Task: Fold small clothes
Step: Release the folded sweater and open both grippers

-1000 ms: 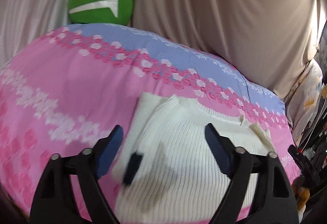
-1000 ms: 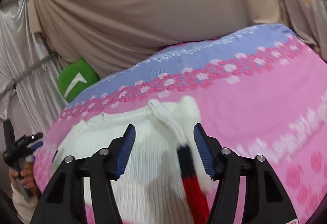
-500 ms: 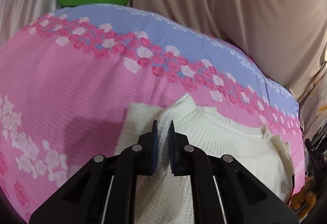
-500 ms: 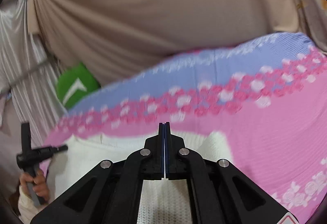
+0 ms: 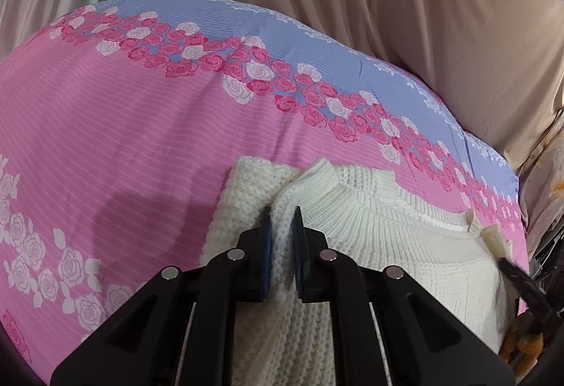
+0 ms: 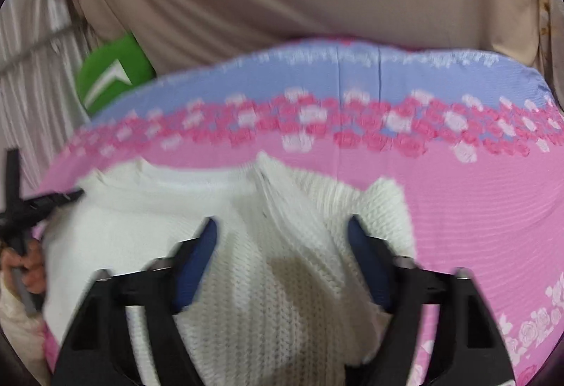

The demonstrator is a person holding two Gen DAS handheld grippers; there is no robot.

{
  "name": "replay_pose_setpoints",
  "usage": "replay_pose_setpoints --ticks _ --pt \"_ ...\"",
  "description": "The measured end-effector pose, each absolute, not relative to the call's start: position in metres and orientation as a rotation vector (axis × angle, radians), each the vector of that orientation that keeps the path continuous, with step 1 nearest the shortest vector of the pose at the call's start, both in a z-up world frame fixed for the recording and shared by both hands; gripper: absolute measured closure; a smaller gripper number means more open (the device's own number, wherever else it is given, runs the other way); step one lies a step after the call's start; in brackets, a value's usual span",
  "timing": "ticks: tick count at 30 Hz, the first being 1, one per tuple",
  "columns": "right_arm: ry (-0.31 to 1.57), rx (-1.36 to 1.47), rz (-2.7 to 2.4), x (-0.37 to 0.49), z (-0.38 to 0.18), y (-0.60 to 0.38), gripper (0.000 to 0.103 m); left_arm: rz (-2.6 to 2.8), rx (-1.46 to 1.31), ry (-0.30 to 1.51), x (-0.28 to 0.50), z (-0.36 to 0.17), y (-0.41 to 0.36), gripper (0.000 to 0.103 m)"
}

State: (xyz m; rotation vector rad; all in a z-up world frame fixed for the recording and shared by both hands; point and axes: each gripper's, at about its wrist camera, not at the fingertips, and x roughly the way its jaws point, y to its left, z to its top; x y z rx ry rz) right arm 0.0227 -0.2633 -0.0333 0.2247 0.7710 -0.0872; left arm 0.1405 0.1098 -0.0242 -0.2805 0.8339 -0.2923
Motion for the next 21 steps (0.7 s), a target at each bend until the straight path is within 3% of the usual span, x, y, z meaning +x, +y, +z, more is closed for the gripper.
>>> replay_pose_setpoints --ticks 5,8,10,13,15,18,21 --pt "0.430 0.471 0.017 -0.035 0.020 -0.301 0.096 -0.289 -0.288 0.755 0.121 0.001 0.121 0.095" --pt "0.529 0.503 -0.032 -0.019 0.003 -0.320 0.096 -0.272 -0.241 0.781 0.129 -0.007 0.115 0.094" --pt "0.746 0.532 -0.100 0.015 -0.043 -0.328 0.096 -0.266 -0.239 0.832 0.142 -0.027 0.108 0.095" --pt "0.703 0.589 -0.088 0.007 -0.032 -0.333 0.094 -0.228 -0.183 0.810 0.138 -0.018 0.102 0.093" --pt "0.622 0.580 -0.141 -0.010 -0.013 -0.329 0.086 -0.213 -0.162 0.812 0.133 -0.016 0.100 0.091" --pt "0.532 0.492 -0.090 -0.039 0.018 -0.299 0.086 -0.177 -0.173 0.759 0.108 0.007 0.106 0.079" --pt "0.582 0.400 0.100 -0.045 0.021 -0.243 0.086 -0.250 -0.161 0.686 0.070 0.039 0.096 0.067"
